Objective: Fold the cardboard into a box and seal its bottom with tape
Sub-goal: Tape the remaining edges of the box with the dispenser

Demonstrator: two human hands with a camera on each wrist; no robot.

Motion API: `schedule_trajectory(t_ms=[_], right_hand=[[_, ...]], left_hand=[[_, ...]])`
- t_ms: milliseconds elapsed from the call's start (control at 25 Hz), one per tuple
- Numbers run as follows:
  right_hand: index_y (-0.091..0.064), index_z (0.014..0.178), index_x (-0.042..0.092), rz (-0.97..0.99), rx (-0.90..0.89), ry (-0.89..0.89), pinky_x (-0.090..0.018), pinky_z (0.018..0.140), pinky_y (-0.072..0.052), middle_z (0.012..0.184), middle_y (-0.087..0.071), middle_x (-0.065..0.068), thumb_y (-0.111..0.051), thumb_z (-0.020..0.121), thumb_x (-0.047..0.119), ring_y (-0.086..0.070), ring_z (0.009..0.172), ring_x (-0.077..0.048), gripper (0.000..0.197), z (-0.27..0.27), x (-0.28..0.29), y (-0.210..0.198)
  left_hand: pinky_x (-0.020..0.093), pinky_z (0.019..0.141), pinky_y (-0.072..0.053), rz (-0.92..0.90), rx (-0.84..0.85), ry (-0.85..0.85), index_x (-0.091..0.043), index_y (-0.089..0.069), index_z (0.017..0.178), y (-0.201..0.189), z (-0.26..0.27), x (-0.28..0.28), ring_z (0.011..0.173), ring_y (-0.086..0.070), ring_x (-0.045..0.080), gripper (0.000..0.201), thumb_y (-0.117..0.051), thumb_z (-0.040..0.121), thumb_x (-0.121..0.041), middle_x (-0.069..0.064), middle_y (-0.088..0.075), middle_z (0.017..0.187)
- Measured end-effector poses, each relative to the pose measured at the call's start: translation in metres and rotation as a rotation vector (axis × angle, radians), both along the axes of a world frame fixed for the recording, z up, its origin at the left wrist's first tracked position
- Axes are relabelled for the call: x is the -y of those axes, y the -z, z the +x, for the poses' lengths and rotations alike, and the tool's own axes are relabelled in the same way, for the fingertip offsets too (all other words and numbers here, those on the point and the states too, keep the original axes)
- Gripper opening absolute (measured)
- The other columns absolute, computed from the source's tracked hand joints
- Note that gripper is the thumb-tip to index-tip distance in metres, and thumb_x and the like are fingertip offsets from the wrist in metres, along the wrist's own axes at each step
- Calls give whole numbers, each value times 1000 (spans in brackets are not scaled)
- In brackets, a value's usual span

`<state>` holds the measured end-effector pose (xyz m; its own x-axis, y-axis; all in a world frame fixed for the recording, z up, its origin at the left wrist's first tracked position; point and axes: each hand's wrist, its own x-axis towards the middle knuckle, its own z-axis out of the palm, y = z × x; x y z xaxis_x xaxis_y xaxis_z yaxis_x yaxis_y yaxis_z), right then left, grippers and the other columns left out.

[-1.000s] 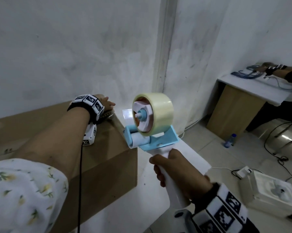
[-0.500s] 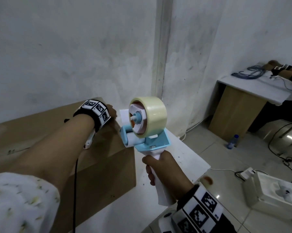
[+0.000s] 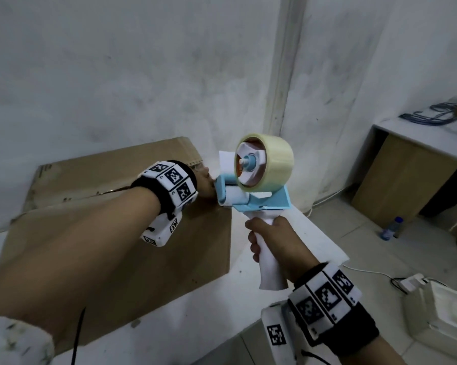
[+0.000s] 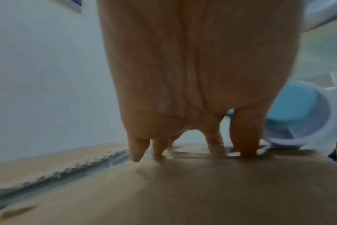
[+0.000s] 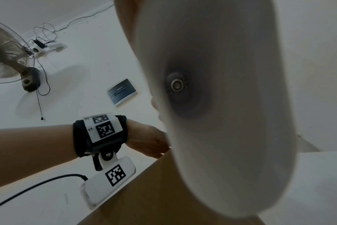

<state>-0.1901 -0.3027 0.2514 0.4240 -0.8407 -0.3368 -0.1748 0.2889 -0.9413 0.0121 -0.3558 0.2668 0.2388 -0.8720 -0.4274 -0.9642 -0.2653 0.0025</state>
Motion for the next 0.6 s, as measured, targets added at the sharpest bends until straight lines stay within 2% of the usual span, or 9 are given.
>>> schedule_trajectory(t_ms=[40,80,160,240,320,400,480,520,600], right_hand=[[-51,74,8,11,4,-2,-20,43,-36,60,-46,-7,-52,89,12,-42,48,-15,16,-2,1,-1],[-52,76,9,21,2,-8,-20,44,-37,61,-46,-7,-52,89,14,-42,50,-15,14,-4,2,-2],[-52,79,9,27,-1,-24,-22,45,-38,63,-47,-7,-52,90,16,-43,51,-15,12,-6,5,-3],[-52,79,10,16,-21,-36,-23,48,-39,64,-47,-7,-52,90,16,-44,52,-16,13,-5,4,-4],[-51,77,10,3,-31,-28,-22,48,-39,63,-46,-7,-52,90,16,-43,52,-15,15,-5,2,-3],[-50,78,9,-18,-37,-34,-22,46,-39,63,-47,-7,-52,90,15,-43,52,-15,13,-7,-1,-3],[-51,82,8,-51,-41,-58,-22,45,-40,63,-48,-7,-52,89,14,-44,51,-15,9,-8,-3,-5],[-51,83,8,-64,-46,-67,-22,46,-40,63,-48,-7,-52,88,14,-45,51,-15,8,-10,-6,-7],[-50,81,9,-93,-57,-89,-21,45,-40,61,-48,-6,-52,88,13,-45,49,-13,8,-18,-14,-11]], left_hand=[[42,115,-23,2,-35,-25,-12,-32,140,6,5,4,135,-28,31,105,-65,51,-57,15,-29,147],[42,114,-25,62,45,18,-15,-30,140,-2,1,-2,134,-30,30,113,-67,45,-62,11,-30,145],[46,117,-18,-7,221,67,-20,-16,146,11,-2,-4,140,-17,30,105,-60,64,-68,7,-15,154],[50,116,-6,-103,346,153,-26,-2,147,27,-7,-14,145,-1,29,87,-44,81,-63,3,3,157],[50,118,-13,-150,286,133,-26,3,147,42,-7,-11,145,-5,26,81,-42,86,-55,4,5,157],[48,116,-21,-92,203,84,-24,7,146,61,5,0,144,-12,27,79,-41,88,-48,5,0,157],[48,107,-36,-134,270,44,-35,14,141,39,-14,-16,135,-34,32,77,-41,87,-42,10,-20,153],[49,100,-43,-147,294,56,-32,8,144,29,-23,-26,127,-43,34,76,-42,87,-37,14,-31,147],[48,96,-46,-160,350,64,-21,8,145,18,-25,-37,122,-45,36,76,-44,90,-26,19,-38,141]])
